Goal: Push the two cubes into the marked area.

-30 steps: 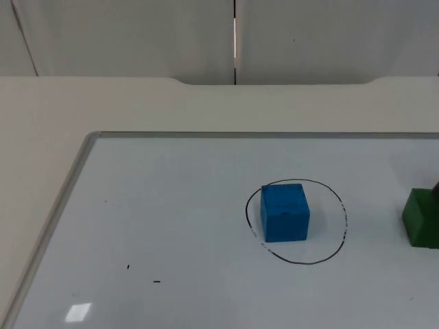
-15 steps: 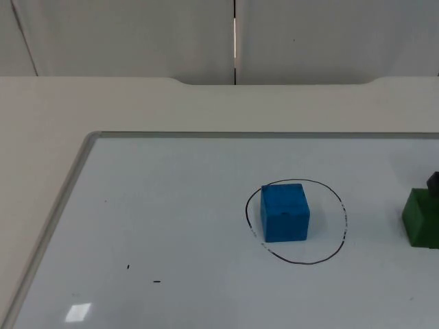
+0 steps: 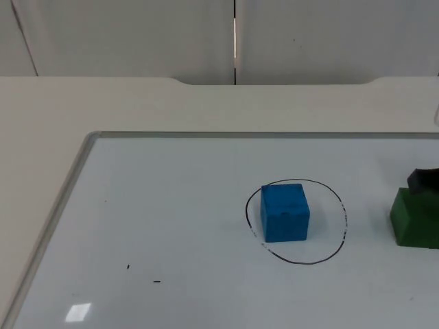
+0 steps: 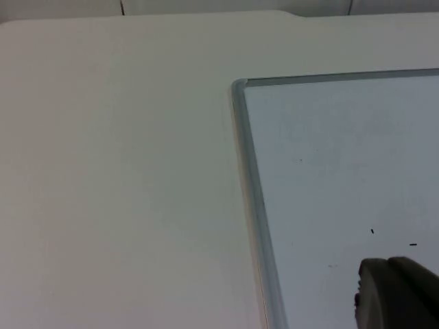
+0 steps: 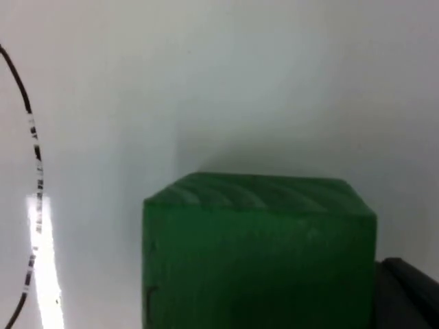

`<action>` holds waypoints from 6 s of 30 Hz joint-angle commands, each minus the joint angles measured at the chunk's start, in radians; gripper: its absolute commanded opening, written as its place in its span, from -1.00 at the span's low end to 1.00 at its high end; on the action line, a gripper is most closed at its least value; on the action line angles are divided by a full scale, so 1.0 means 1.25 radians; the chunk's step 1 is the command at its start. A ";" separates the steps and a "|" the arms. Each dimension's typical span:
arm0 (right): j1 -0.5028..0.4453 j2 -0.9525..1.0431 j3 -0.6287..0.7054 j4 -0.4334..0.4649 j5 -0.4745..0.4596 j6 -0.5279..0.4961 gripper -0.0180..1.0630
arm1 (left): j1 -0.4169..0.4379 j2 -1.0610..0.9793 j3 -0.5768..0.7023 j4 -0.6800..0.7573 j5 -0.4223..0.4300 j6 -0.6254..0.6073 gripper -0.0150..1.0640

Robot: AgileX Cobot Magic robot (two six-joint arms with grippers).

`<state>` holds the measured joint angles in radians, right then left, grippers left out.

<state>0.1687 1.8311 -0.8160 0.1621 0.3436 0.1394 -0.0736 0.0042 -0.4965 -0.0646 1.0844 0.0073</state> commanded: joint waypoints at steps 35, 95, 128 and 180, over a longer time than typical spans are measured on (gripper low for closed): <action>0.051 0.001 -0.005 0.066 -0.059 -0.013 -0.97 | 0.003 -0.003 0.003 0.004 -0.008 -0.006 -0.98; 0.126 0.049 -0.005 0.169 -0.145 -0.028 -0.97 | 0.003 -0.003 0.003 0.003 -0.008 -0.002 -0.98; 0.209 0.095 -0.005 0.195 -0.218 -0.018 -0.97 | 0.003 -0.003 0.003 0.003 -0.008 -0.002 -0.98; 0.209 0.095 -0.048 0.201 -0.223 -0.001 -0.97 | 0.003 -0.003 0.003 0.003 -0.008 -0.002 -0.98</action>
<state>0.4245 1.9477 -0.8735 0.4124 0.0771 0.1386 -0.0736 0.0042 -0.4965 -0.0646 1.0844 0.0091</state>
